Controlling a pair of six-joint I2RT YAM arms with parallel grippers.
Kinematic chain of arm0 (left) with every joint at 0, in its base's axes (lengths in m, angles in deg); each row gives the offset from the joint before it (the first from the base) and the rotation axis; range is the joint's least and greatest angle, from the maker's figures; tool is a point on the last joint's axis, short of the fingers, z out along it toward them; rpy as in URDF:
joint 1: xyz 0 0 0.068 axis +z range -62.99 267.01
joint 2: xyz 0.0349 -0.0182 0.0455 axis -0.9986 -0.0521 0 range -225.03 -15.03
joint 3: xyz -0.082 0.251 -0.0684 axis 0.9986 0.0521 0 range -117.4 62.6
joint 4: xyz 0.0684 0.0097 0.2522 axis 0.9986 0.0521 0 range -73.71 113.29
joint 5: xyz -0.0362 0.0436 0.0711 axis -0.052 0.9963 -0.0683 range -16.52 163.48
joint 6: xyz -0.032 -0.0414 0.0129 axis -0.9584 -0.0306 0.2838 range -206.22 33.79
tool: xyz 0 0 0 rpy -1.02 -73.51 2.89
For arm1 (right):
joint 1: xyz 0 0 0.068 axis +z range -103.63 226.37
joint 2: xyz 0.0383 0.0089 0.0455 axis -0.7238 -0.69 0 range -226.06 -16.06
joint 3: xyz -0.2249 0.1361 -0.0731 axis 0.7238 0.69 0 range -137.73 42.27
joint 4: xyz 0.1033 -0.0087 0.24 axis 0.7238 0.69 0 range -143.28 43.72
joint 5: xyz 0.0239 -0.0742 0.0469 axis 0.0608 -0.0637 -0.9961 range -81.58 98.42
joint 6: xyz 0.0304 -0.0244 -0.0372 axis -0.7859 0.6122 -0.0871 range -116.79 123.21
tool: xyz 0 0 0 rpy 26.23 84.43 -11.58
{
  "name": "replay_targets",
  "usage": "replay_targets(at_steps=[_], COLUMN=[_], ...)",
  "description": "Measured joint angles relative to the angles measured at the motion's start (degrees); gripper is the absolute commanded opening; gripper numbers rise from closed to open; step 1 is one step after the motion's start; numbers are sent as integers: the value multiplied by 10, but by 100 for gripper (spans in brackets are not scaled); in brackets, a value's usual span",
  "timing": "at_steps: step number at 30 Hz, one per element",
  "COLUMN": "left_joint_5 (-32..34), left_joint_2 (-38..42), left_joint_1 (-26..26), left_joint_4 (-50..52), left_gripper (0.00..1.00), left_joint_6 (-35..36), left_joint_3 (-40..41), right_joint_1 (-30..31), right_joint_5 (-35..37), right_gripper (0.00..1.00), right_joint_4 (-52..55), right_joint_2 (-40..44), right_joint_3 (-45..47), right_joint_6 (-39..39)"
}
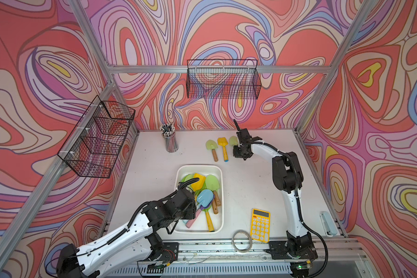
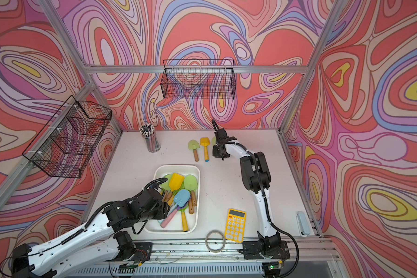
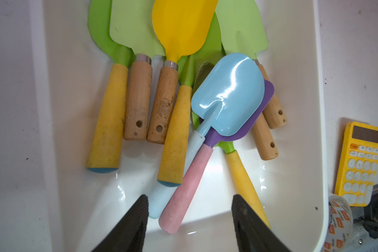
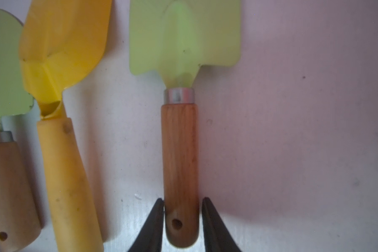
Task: Take the shovel out of the storage box
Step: Place the shovel at the center of the board, then pick up the shovel from the storage box.
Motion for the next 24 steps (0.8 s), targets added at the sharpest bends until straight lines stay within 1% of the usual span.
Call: replay_targets(at_steps=[5, 8, 11, 14, 16, 19, 20, 22, 24], left_joint_5=[1, 5, 11, 20, 24, 26, 26, 27, 25], left_joint_2=[-21, -45, -76, -106, -123, -137, -139, -144, -153], left_joint_1=[-3, -13, -30, -49, -55, -56, -56, -57, -57], left_joint_4=[6, 10, 14, 13, 13, 13, 13, 12, 10], left_gripper=[64, 64, 62, 55, 48, 43, 40, 32, 29], left_joint_6=[5, 11, 17, 22, 27, 34, 37, 42, 49], left_joint_3=[0, -3, -14, -30, -40, -48, -49, -50, -52], right_joint_1=[5, 5, 5, 5, 5, 5, 5, 5, 5], right_joint_5=[1, 0, 0, 1, 2, 0, -1, -7, -12], right_gripper=[36, 41, 43, 43, 43, 43, 43, 43, 43], right_joint_4=[-2, -10, -11, -10, -13, -29, -34, -49, -59], right_joint_2=[-1, 5, 28, 74, 119, 193, 213, 256, 283], right_joint_3=[3, 13, 40, 74, 98, 132, 141, 163, 184], right_joint_6=[0, 0, 0, 0, 0, -5, -6, -11, -16])
